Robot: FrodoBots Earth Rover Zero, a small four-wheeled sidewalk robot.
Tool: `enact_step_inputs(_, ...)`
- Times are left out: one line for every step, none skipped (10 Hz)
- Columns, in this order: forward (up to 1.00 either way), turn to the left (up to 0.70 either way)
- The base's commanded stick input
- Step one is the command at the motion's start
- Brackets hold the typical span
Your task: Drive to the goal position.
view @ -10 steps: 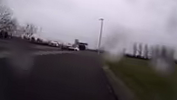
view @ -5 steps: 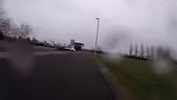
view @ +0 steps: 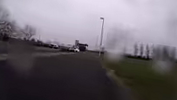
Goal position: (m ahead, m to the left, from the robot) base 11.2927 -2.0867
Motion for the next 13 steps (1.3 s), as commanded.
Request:
enact_step_inputs(1.0, 0.0)
enact_step_inputs(1.0, 0.0)
enact_step_inputs(1.0, 0.0)
enact_step_inputs(1.0, 0.0)
enact_step_inputs(1.0, 0.0)
enact_step_inputs(1.0, 0.0)
enact_step_inputs(1.0, 0.0)
enact_step_inputs(1.0, 0.0)
enact_step_inputs(1.0, 0.0)
enact_step_inputs(1.0, 0.0)
enact_step_inputs(1.0, 0.0)
enact_step_inputs(1.0, 0.0)
enact_step_inputs(1.0, 0.0)
